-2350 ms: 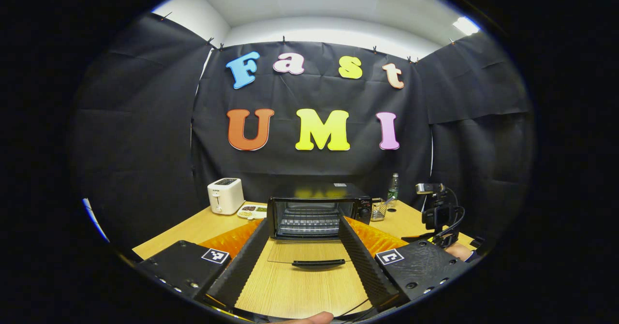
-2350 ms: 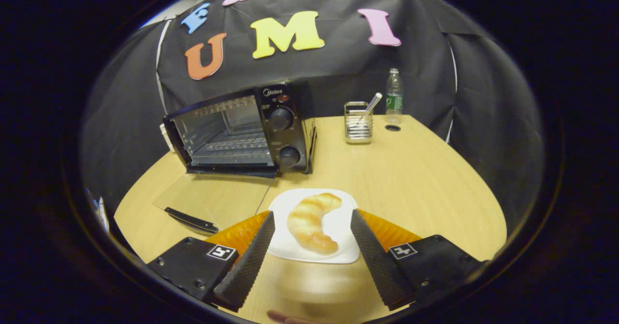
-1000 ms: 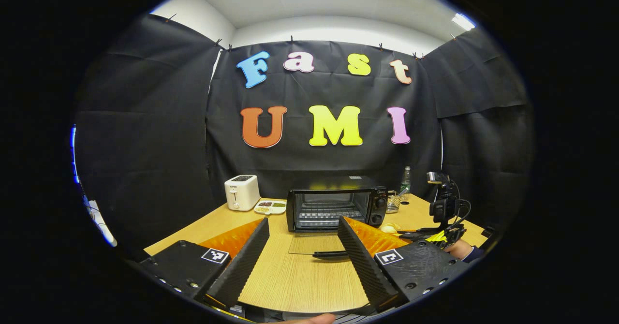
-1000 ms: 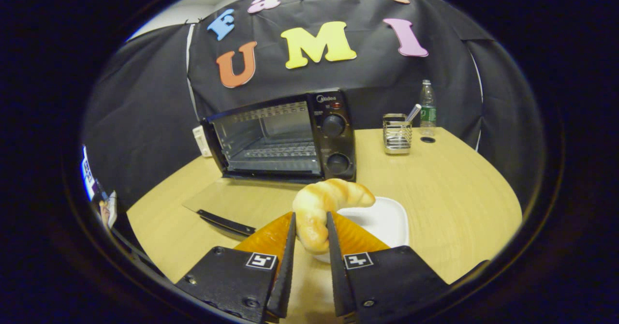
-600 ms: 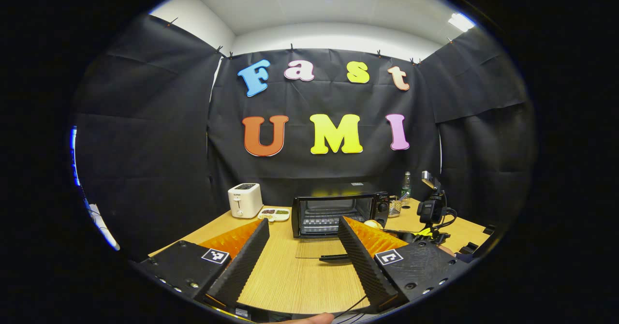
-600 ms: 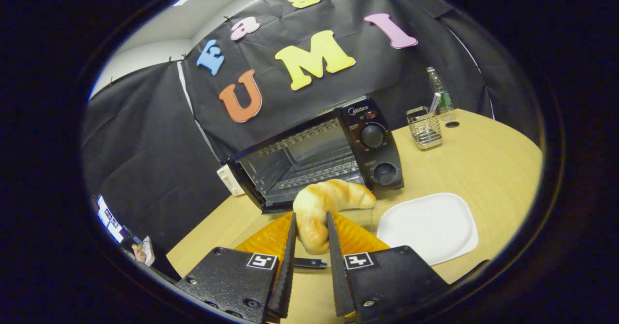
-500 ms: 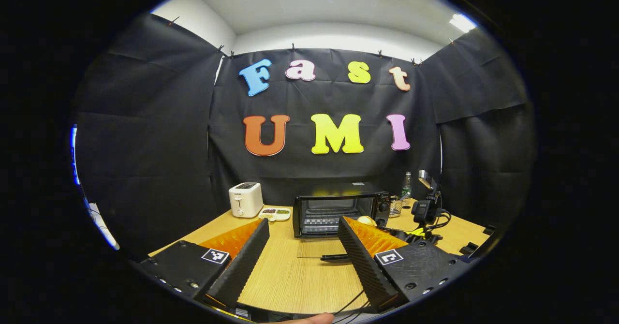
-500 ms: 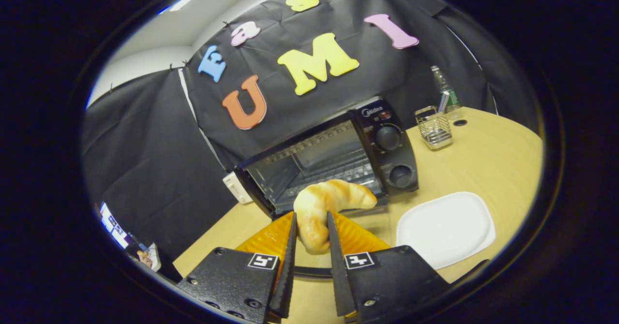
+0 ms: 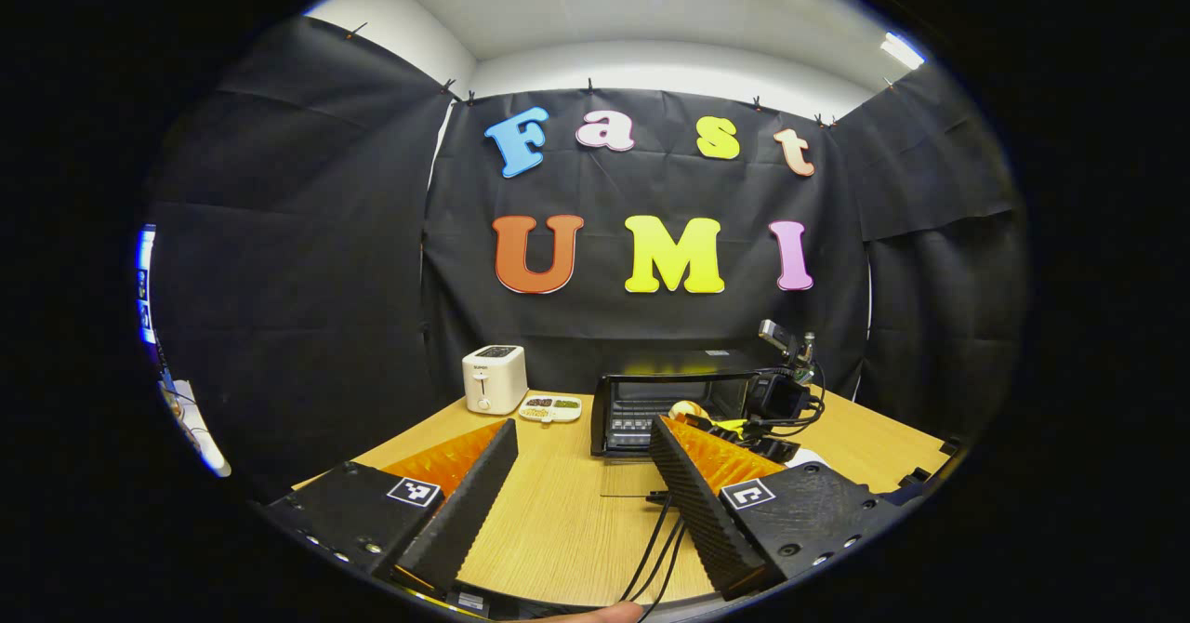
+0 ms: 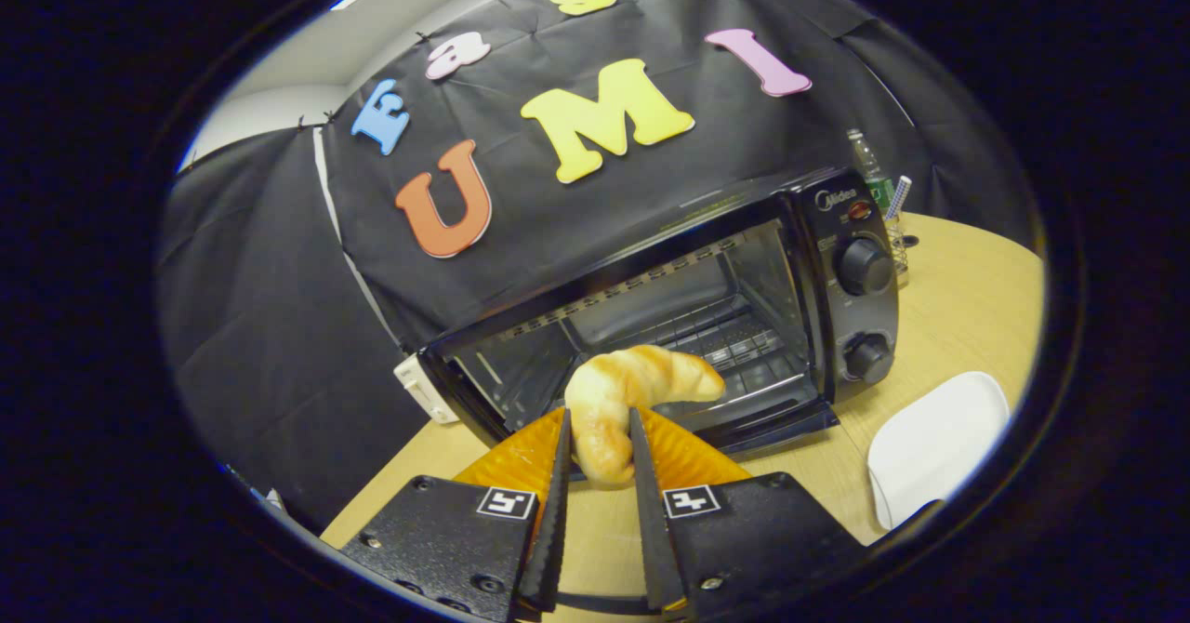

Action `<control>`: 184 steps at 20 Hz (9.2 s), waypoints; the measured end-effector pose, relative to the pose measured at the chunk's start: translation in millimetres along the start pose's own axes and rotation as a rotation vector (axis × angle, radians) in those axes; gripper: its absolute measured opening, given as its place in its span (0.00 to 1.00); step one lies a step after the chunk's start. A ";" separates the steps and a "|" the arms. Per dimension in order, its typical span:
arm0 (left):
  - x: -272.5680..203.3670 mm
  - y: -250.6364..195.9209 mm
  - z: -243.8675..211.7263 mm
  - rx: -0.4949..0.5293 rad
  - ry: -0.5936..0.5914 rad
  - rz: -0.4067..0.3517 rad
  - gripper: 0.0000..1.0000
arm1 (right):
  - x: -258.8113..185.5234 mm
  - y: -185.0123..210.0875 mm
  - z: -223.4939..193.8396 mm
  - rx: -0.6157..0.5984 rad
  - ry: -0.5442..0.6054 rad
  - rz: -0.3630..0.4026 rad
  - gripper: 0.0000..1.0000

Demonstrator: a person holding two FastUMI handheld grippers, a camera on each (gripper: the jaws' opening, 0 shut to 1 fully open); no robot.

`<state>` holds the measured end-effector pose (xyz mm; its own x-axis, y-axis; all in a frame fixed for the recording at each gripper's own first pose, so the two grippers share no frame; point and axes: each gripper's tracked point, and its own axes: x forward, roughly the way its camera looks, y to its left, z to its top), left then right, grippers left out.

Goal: Open the electric oven with the left hand, put the food in, and close the electric oven.

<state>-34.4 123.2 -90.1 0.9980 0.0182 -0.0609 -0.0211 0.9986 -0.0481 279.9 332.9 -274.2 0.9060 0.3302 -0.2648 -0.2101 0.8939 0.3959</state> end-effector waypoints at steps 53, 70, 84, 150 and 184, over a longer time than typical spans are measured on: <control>101.7 -124.2 -165.1 0.048 0.462 -0.108 0.94 | -392.3 -144.8 190.6 -0.339 -0.302 -0.129 0.96; 125.9 -157.9 -258.3 0.090 0.725 -0.114 0.95 | -399.9 -190.7 187.0 -0.267 -0.310 -0.118 0.96; 127.0 -160.1 -240.8 0.064 0.716 -0.122 0.96 | -401.6 -181.6 183.6 -0.295 -0.315 -0.109 0.96; 193.4 -171.7 -74.4 0.157 0.219 -0.062 0.96 | -398.3 -197.4 182.9 -0.305 -0.316 -0.163 0.96; 3.6 -167.3 63.4 -0.011 -0.020 -0.111 0.96 | -441.5 -109.8 229.1 -0.469 -0.312 -0.201 0.96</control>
<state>-23.5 -40.6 -19.0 0.9952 -0.0918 -0.0350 0.0894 0.9939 -0.0644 -12.9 19.6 0.7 0.9950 0.0996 0.0049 -0.0988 0.9915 -0.0842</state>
